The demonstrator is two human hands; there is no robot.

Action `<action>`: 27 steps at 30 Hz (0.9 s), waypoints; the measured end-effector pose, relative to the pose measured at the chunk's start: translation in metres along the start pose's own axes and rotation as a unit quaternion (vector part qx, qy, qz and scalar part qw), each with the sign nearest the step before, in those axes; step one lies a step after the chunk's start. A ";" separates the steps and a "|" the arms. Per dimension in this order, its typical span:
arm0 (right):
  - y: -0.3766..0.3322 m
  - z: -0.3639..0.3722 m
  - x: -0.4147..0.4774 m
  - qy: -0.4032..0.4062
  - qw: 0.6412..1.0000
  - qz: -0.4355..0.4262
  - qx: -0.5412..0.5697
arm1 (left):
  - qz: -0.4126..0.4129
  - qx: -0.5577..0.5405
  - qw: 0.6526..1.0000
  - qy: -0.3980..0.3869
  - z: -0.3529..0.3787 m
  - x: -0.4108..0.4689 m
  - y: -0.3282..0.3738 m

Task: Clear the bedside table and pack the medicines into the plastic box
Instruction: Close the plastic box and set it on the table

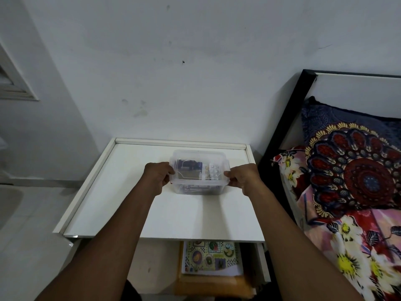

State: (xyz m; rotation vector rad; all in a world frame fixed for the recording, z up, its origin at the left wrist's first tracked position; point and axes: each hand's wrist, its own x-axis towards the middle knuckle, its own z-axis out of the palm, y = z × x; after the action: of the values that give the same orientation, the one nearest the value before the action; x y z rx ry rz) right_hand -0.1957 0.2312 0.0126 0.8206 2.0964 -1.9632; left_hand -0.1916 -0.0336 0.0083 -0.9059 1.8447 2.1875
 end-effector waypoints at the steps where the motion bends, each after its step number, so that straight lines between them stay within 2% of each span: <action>1: 0.000 0.000 0.001 0.005 1.000 -0.003 -0.001 | 0.003 0.003 1.000 0.002 0.000 0.001 0.000; 6: 0.002 0.003 0.001 0.006 1.000 0.001 -0.006 | 0.006 0.014 1.000 0.003 -0.001 0.001 -0.001; 9: 0.006 0.002 0.002 0.002 0.999 0.029 0.037 | -0.056 0.004 0.998 -0.034 -0.009 0.001 -0.004; 12: 0.013 -0.002 -0.001 -0.061 0.989 0.114 0.078 | -0.150 -0.004 0.985 -0.088 -0.020 0.001 -0.007; 15: 0.015 -0.002 -0.002 -0.106 0.972 0.161 0.132 | -0.176 -0.035 0.976 -0.119 -0.025 0.005 -0.009; 19: 0.011 0.000 -0.002 -0.094 0.971 0.136 0.173 | -0.154 -0.069 0.979 -0.115 -0.025 0.009 -0.009; 21: 0.008 0.003 -0.003 -0.066 0.980 0.103 0.158 | -0.125 -0.059 0.985 -0.102 -0.025 0.009 -0.009; 24: 0.008 0.013 -0.001 0.036 0.998 0.024 0.052 | -0.027 0.001 0.997 -0.070 -0.021 0.012 -0.011; 27: 0.010 0.026 -0.004 0.106 0.989 -0.057 -0.084 | 0.087 0.099 0.991 -0.014 -0.011 0.010 -0.014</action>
State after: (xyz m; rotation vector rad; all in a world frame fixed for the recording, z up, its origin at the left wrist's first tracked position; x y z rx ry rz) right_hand -0.1940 0.2055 0.0024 0.9304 2.4394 -1.7892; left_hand -0.1890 -0.0432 -0.0100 -0.6975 2.1527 2.0488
